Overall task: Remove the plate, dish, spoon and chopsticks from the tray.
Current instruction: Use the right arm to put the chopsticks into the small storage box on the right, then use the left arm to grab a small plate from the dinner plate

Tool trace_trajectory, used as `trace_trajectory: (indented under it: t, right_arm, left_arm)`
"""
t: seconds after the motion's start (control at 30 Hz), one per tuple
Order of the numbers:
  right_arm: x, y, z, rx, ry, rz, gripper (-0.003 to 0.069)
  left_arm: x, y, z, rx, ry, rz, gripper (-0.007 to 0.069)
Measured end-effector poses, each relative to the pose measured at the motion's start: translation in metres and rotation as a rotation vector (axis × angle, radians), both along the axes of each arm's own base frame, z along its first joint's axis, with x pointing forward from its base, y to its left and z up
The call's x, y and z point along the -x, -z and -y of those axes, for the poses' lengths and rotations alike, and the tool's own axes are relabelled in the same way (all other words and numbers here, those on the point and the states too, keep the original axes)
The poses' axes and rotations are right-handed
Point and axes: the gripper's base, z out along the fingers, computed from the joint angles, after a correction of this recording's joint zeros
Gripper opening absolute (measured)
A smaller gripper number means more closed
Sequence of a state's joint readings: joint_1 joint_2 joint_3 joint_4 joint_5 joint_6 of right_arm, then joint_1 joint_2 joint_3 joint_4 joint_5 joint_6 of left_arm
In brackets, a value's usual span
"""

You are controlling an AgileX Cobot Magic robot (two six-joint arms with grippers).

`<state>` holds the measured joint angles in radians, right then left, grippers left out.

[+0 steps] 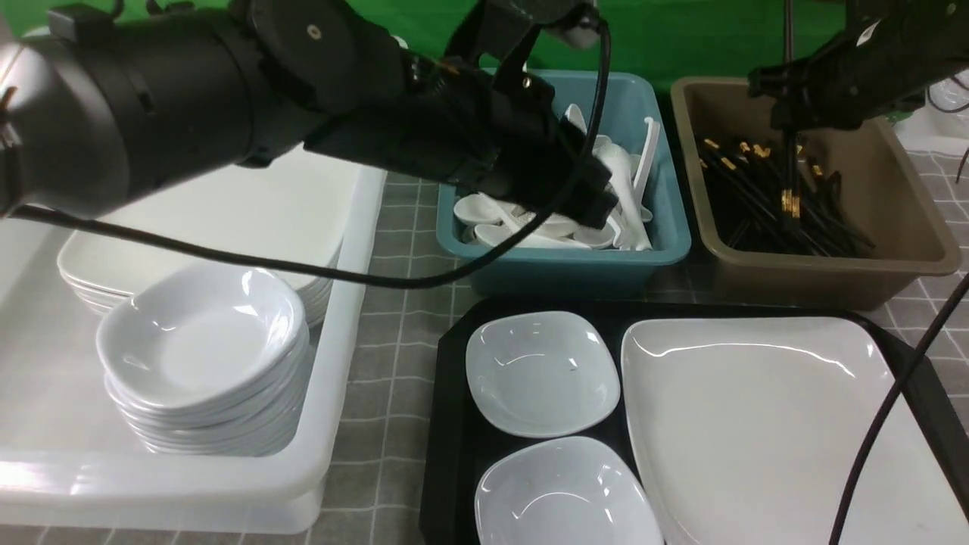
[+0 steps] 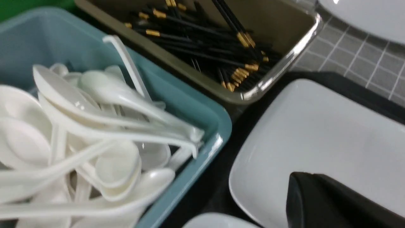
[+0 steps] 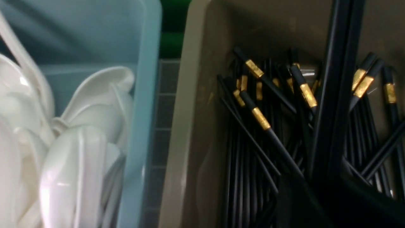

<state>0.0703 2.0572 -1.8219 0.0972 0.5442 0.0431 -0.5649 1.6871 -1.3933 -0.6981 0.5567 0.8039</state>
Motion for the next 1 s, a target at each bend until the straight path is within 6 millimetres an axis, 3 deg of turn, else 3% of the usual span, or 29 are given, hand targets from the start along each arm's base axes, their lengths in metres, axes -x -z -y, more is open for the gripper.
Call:
trace_trajectory:
  t: [0.17,0.23,0.4,0.47,0.5,0.6,0.77,0.8,0.87,1.0]
  right_arm:
    - [0.004,-0.002,0.001,0.014,-0.007,-0.030,0.0358]
    - [0.013,-0.010,0.001,0.027,-0.023,-0.076,0.0353]
    - [0.078,-0.078,0.004,0.107,-0.151,-0.198,0.0083]
    - [0.094,-0.092,0.004,0.109,-0.172,-0.202,0.0058]
    - [0.121,-0.113,0.004,0.104,-0.208,-0.198,0.0041]
    - [0.168,-0.128,0.001,0.073,-0.294,-0.205,0.0029]
    - [0.240,-0.113,-0.009,-0.025,-0.439,-0.207,0.0028]
    - [0.243,-0.108,-0.009,-0.027,-0.445,-0.217,0.0028]
    - [0.268,-0.095,-0.009,-0.042,-0.466,-0.215,0.0028]
    - [0.291,-0.083,-0.007,-0.039,-0.468,-0.204,0.0026]
  left_arm:
    - [0.004,0.010,-0.007,-0.103,-0.018,-0.094,0.0002]
    - [0.007,0.013,-0.009,-0.135,-0.019,-0.134,0.0002]
    - [0.022,0.019,-0.016,-0.237,0.016,-0.291,0.0002]
    - [0.026,0.020,-0.016,-0.257,0.032,-0.325,0.0002]
    - [0.030,0.022,-0.015,-0.282,0.053,-0.351,0.0002]
    - [0.036,0.030,-0.009,-0.365,0.088,-0.361,0.0002]
    - [0.041,0.058,0.012,-0.463,0.083,-0.419,0.0006]
    - [0.041,0.060,0.013,-0.465,0.082,-0.424,0.0006]
    - [0.039,0.077,0.019,-0.490,0.068,-0.475,0.0024]
    - [0.033,0.100,0.021,-0.541,0.044,-0.522,0.0083]
